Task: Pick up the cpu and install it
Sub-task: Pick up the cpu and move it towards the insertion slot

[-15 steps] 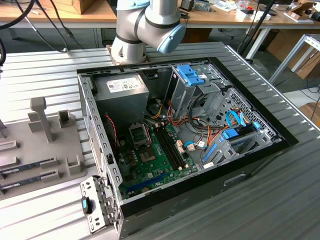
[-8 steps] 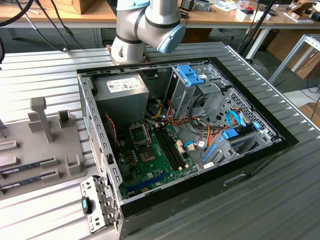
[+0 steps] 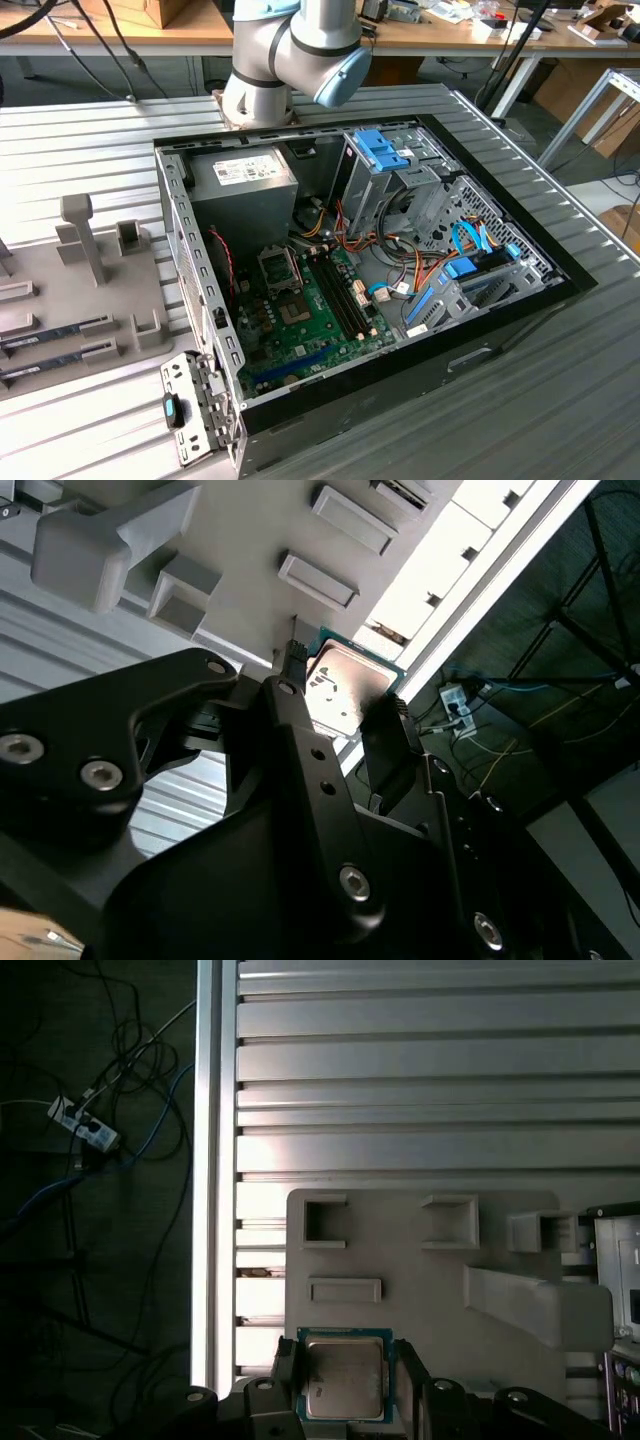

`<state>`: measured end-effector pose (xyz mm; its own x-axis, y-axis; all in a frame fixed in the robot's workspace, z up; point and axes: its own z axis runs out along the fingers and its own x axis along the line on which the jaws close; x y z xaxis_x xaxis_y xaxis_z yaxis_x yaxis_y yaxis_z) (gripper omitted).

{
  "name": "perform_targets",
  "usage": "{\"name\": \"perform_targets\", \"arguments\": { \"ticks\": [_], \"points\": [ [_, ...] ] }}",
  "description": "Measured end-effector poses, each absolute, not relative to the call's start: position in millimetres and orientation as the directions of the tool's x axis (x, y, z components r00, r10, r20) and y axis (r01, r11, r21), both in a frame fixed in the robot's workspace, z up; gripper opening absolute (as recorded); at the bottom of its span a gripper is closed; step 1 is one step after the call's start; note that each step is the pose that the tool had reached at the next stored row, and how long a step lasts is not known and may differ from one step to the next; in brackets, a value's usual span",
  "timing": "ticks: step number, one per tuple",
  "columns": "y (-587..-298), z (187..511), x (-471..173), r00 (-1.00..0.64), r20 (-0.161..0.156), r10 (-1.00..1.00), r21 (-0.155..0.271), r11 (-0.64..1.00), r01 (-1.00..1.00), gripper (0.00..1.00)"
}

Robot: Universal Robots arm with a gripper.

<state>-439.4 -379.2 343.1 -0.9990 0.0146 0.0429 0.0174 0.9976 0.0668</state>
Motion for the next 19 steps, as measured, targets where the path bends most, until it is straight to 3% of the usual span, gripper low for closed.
{"name": "perform_targets", "arguments": {
  "ticks": [19],
  "points": [
    [-379.2, 362.2, -439.4, -0.999, 0.043, 0.014, 0.079, 0.997, 0.017, 0.47]
  ]
}}
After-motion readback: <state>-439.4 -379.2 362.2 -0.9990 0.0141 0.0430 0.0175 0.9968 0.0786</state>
